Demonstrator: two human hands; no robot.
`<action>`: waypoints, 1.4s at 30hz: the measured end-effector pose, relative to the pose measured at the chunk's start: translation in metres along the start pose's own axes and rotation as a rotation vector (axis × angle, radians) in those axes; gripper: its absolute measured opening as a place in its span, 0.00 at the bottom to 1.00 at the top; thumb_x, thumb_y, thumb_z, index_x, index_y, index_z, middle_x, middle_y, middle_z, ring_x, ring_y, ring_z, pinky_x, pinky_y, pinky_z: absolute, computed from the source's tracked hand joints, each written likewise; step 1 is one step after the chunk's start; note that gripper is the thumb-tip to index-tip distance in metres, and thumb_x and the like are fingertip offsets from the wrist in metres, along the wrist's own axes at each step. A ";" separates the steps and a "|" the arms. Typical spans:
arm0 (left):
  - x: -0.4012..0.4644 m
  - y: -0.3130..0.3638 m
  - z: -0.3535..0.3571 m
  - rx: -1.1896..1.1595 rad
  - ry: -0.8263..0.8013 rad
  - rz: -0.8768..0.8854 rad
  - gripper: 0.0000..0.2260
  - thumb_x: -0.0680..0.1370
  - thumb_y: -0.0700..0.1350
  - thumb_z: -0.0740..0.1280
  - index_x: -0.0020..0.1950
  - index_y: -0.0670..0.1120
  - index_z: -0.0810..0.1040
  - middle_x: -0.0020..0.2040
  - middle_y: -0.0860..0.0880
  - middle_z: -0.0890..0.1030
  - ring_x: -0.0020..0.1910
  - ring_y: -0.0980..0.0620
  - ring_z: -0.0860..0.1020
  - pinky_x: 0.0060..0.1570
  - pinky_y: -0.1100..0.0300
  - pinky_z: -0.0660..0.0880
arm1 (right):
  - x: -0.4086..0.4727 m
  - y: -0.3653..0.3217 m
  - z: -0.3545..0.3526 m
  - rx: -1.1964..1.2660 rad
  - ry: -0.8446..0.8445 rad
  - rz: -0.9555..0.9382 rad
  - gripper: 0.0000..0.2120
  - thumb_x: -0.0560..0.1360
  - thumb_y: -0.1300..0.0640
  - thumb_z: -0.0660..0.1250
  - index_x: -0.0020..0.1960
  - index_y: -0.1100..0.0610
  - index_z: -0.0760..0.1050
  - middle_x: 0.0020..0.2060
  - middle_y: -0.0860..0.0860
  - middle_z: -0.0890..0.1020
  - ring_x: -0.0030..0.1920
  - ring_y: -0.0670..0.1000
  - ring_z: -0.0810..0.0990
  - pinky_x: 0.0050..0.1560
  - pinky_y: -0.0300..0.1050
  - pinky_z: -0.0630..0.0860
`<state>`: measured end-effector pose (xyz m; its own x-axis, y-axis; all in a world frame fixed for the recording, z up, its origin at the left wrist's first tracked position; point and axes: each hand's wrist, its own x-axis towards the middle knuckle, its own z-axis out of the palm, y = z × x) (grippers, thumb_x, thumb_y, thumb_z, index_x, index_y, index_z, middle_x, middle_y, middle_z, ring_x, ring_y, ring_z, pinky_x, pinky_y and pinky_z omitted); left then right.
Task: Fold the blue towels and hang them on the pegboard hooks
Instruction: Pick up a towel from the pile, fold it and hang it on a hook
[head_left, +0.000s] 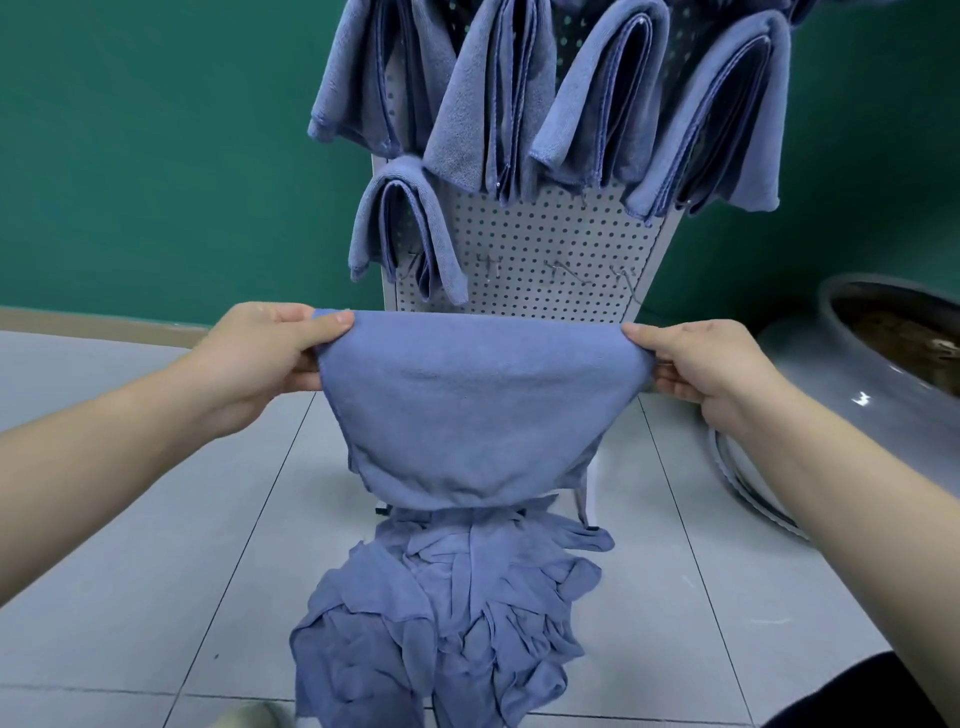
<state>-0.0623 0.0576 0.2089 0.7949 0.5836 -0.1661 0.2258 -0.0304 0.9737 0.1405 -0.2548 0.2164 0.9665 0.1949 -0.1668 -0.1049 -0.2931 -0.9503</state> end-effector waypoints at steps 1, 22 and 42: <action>0.001 0.000 -0.001 -0.020 0.015 -0.007 0.11 0.81 0.48 0.71 0.49 0.40 0.80 0.48 0.42 0.82 0.45 0.45 0.80 0.51 0.55 0.84 | 0.000 0.000 0.001 0.022 0.004 0.033 0.12 0.72 0.55 0.80 0.41 0.59 0.80 0.30 0.49 0.82 0.26 0.44 0.80 0.37 0.40 0.79; 0.001 0.014 -0.002 -0.194 0.120 0.256 0.12 0.84 0.51 0.65 0.45 0.46 0.77 0.46 0.48 0.80 0.49 0.52 0.78 0.61 0.56 0.76 | -0.002 -0.007 0.023 0.491 -0.072 -0.126 0.06 0.81 0.55 0.70 0.50 0.57 0.82 0.47 0.49 0.87 0.51 0.48 0.84 0.57 0.42 0.79; 0.001 0.017 -0.010 -0.259 0.252 0.273 0.04 0.79 0.41 0.73 0.48 0.49 0.80 0.46 0.46 0.85 0.41 0.49 0.82 0.46 0.53 0.81 | -0.037 -0.014 0.021 0.127 0.054 -0.456 0.06 0.84 0.55 0.65 0.49 0.51 0.69 0.27 0.42 0.73 0.30 0.47 0.67 0.32 0.43 0.68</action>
<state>-0.0629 0.0656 0.2269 0.6367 0.7627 0.1139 -0.1472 -0.0248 0.9888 0.1015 -0.2377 0.2302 0.9309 0.2272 0.2859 0.3087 -0.0715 -0.9485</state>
